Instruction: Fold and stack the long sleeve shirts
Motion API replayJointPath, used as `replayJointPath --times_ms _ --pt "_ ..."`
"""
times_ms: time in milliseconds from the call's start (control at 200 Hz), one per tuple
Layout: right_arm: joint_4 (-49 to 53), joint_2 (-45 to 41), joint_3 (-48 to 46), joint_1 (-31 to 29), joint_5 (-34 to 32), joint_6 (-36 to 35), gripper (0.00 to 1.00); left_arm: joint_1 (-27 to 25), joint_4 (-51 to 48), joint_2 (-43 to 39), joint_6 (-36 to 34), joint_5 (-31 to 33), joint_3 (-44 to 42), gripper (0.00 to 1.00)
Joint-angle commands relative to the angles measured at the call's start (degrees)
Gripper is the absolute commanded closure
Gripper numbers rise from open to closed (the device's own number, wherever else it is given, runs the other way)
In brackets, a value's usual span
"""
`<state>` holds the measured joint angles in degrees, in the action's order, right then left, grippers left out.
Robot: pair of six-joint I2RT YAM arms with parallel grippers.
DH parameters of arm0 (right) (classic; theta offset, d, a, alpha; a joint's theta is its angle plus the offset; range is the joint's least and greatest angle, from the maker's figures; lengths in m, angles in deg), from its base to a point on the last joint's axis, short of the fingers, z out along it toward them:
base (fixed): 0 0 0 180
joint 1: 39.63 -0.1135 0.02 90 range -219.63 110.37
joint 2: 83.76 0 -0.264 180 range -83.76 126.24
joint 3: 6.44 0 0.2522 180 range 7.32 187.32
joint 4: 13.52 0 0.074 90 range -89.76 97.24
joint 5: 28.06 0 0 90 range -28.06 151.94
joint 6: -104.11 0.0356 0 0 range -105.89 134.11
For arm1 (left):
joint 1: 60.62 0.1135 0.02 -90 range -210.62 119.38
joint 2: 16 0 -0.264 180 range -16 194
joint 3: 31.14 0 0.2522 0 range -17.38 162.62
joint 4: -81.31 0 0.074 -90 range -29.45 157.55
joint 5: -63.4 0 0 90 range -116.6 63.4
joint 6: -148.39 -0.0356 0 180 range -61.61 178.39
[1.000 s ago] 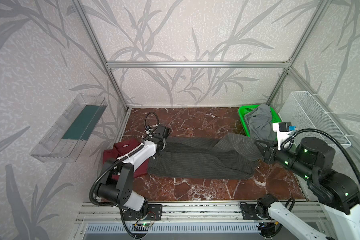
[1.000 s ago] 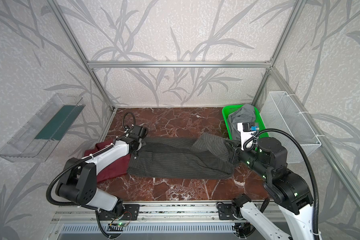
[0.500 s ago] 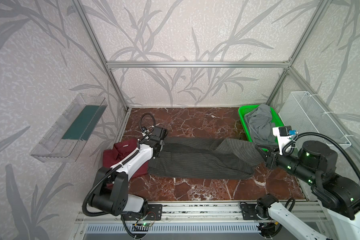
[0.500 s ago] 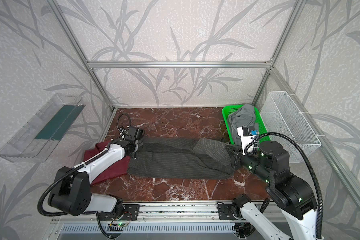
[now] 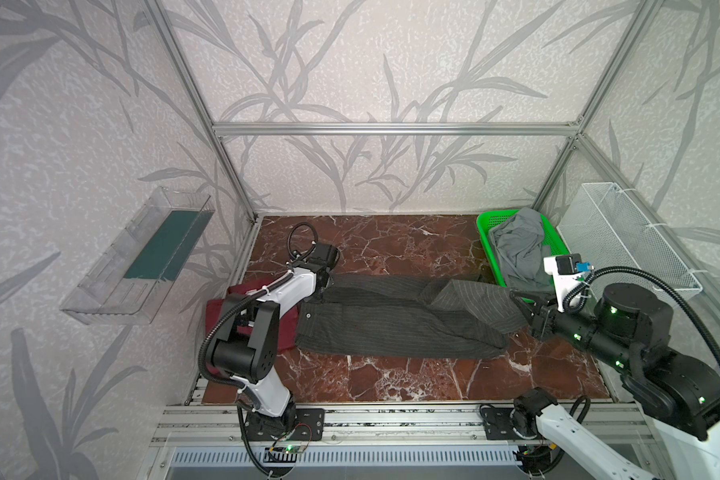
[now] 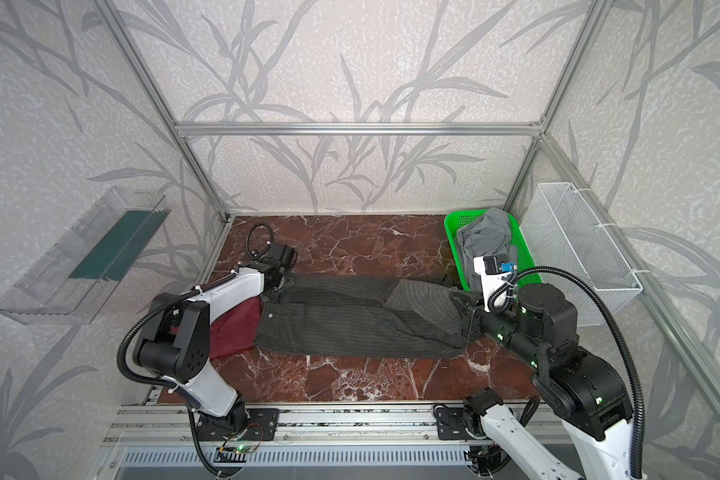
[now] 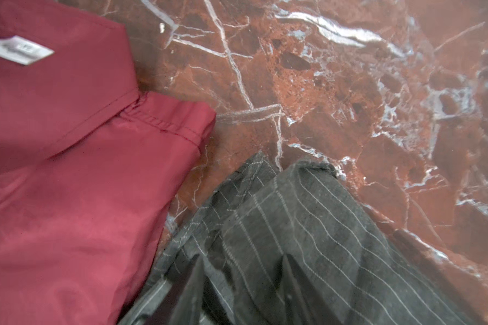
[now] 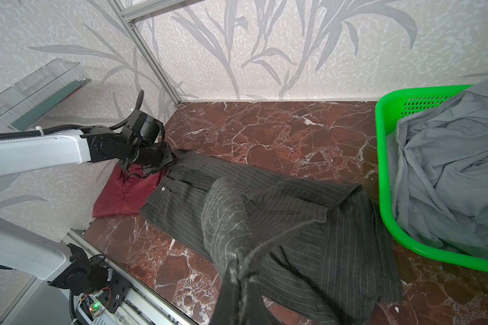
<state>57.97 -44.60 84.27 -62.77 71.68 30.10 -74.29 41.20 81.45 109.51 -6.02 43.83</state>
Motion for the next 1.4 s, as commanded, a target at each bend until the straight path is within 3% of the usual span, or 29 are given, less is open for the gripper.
replayJointPath --times_ms 0,180,360,480,690,835,1030,1140,1215,1395 --pt "-1.2 -0.7 -0.3 0.0 0.7 -0.9 1.00 1.1 -0.2 1.4 0.0 -0.2 1.5 0.65" --pt "-1.9 -0.7 -0.5 0.0 0.3 -0.8 1.00 1.8 0.7 1.5 -3.0 -1.9 3.6 1.00" --pt "-2.0 -0.7 -0.5 0.0 -2.3 -0.5 1.00 1.1 3.0 -2.3 -6.7 0.2 2.6 1.00" --pt "-1.7 -0.8 -0.4 0.0 -4.3 -0.3 1.00 -1.1 9.3 -8.0 -7.7 4.9 -5.6 1.00" --pt "-1.5 -0.7 0.2 0.0 -7.4 -0.1 1.00 -4.9 24.8 -15.7 -5.7 5.7 -22.6 1.00" --pt "-1.6 -0.1 0.8 0.0 -4.4 0.0 1.00 -5.7 25.8 -15.7 -3.2 7.1 -26.4 1.00" --pt "1.0 0.9 2.8 0.1 -3.9 -0.8 1.00 -5.5 20.0 -17.6 -0.2 12.4 -25.2 0.72" --pt "6.1 3.5 7.2 0.0 -4.6 -2.3 1.00 -4.9 17.0 -19.9 0.3 12.5 -23.1 0.61" --pt "8.6 4.7 9.1 0.1 -4.7 -2.6 1.00 -4.3 14.6 -21.0 0.5 12.4 -21.1 0.48" --pt "11.3 6.6 7.6 0.0 -2.4 -2.6 1.00 1.2 13.4 -19.6 -0.2 7.4 -16.9 0.45"
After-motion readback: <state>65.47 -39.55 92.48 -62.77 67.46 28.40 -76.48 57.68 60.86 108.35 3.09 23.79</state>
